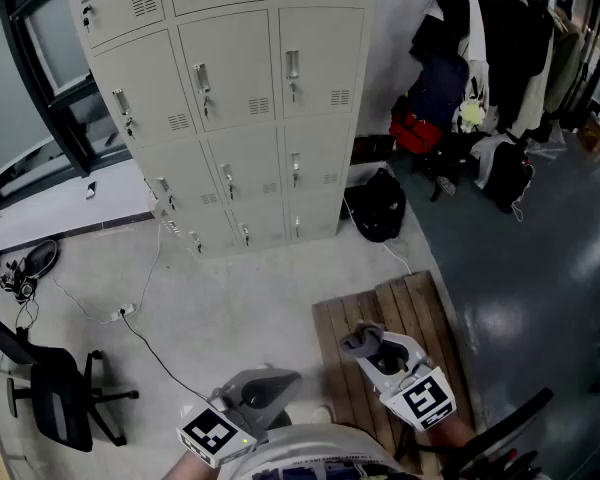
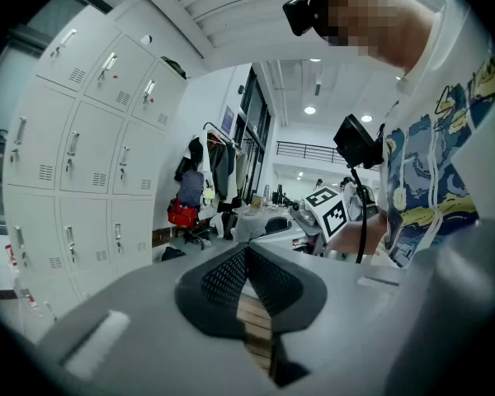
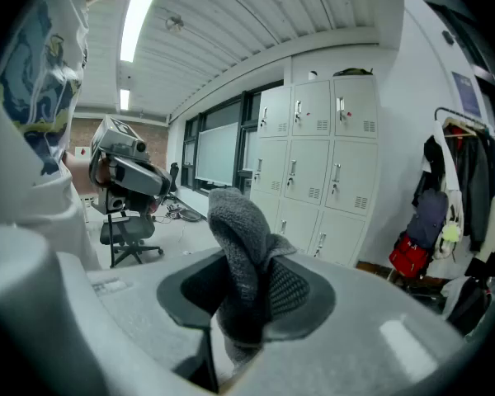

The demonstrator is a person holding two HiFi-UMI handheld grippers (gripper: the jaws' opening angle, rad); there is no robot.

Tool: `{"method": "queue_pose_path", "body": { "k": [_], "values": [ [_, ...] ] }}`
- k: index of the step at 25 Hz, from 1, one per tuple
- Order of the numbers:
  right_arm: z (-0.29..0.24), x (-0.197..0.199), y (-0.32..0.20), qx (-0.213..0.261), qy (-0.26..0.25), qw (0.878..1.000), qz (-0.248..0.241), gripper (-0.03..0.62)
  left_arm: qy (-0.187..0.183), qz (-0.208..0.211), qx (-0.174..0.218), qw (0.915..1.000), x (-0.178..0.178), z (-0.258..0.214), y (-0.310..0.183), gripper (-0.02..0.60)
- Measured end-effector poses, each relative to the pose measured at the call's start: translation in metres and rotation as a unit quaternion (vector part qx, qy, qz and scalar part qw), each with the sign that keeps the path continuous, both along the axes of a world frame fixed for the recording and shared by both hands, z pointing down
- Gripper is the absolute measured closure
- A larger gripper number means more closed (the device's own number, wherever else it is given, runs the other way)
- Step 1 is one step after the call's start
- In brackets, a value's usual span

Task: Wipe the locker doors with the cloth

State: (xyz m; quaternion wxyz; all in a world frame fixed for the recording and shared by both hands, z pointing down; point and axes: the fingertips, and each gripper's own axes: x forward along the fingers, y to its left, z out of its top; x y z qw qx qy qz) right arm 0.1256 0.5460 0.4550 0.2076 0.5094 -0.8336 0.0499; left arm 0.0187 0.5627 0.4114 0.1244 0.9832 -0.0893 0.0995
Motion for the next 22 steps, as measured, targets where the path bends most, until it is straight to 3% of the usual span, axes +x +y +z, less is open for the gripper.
{"method": "queue_pose_path", "body": {
  "k": [6, 12, 17, 22],
  "values": [
    [0.009, 0.009, -0.083, 0.013, 0.021, 1.0, -0.003, 0.482, 0.009, 0.002, 0.006, 0.9999, 0.006, 0.006, -0.086, 0.578],
    [-0.02, 0.004, -0.2, 0.015, 0.085, 0.996, -0.008, 0.48, 0.024, 0.032, 0.024, 0.9989, 0.004, -0.018, -0.194, 0.578],
    [-0.054, -0.002, -0.313, 0.058, 0.155, 0.986, -0.021, 0.48, 0.007, 0.051, 0.061, 0.9968, -0.013, -0.028, -0.274, 0.578],
    [-0.096, -0.012, -0.404, 0.104, 0.217, 0.969, -0.048, 0.48, 0.022, 0.048, 0.051, 0.9973, -0.015, -0.034, -0.317, 0.578]
  ]
}}
